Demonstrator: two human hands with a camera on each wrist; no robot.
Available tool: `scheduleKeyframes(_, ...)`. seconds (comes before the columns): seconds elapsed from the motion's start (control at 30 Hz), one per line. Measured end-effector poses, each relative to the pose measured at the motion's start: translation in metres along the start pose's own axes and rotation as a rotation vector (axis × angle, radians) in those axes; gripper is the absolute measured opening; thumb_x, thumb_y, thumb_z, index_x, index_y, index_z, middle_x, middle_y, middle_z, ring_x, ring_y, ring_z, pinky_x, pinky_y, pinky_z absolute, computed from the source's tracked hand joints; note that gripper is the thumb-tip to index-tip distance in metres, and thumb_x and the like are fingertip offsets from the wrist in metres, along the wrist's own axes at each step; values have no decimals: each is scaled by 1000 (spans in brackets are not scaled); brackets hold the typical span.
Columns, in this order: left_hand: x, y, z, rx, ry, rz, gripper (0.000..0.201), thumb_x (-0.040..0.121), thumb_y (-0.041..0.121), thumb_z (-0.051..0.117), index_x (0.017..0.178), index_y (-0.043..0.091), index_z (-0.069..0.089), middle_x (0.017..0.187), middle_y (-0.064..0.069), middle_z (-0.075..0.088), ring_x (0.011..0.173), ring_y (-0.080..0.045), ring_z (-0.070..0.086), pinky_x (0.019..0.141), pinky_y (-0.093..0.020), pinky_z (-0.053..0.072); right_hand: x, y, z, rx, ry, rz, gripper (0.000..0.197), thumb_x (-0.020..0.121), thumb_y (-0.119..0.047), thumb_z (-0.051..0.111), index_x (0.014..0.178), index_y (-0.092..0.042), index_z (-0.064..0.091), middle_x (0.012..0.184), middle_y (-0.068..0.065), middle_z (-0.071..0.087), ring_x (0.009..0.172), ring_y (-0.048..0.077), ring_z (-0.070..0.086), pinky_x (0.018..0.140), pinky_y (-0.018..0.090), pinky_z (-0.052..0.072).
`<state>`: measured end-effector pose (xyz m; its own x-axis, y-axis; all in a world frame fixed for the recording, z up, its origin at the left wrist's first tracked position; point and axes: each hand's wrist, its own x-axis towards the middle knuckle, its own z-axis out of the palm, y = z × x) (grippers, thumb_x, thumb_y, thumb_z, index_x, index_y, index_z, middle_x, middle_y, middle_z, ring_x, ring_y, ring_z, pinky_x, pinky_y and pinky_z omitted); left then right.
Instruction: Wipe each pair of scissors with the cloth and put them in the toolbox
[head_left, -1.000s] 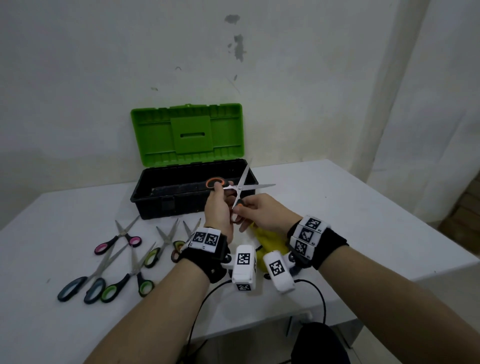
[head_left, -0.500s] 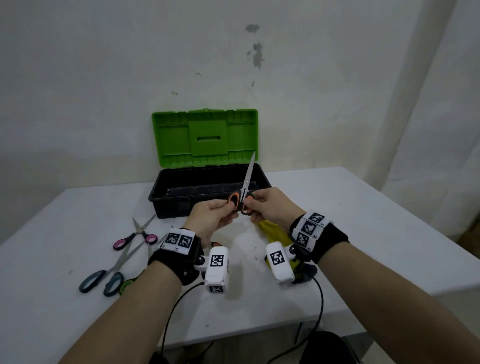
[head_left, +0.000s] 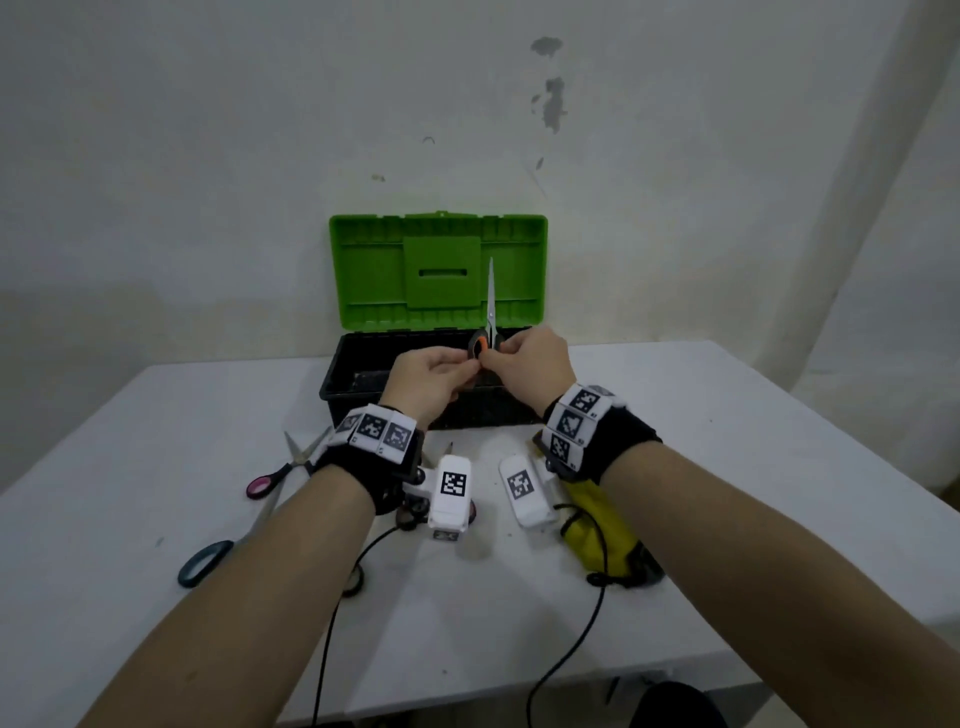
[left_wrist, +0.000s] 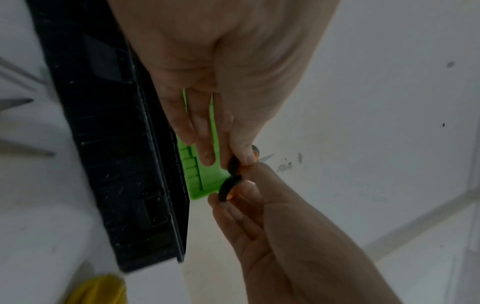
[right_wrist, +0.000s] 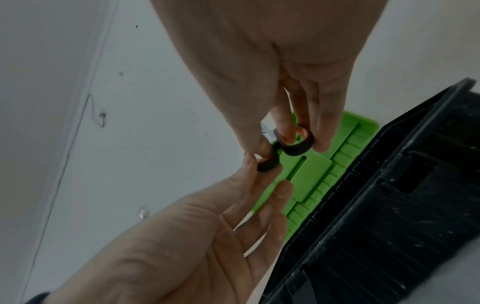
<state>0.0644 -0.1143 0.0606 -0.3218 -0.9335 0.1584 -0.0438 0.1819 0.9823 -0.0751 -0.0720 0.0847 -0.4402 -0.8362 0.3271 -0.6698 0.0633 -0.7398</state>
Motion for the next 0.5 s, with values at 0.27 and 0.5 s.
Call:
scheduleKeyframes(0.27,74,-22,-96,380,157,-9,50,101,32,53,145,8,46,146,-10,50,134,-25,47,110,-29,32,66,-18,44,-307,-105,122,50,86,-49,66,64,-10,42,61,3,44,43,14,36,29,15,21)
scheduleKeyframes(0.5,103,-69,-127,591,193,-192,38,105,17,34,120,-8,58,132,-31,54,123,-42,51,102,-41,38,95,-17,109,-587,-326,172,44,90,-39,63,64,-10,43,64,0,47,50,12,42,43,23,31)
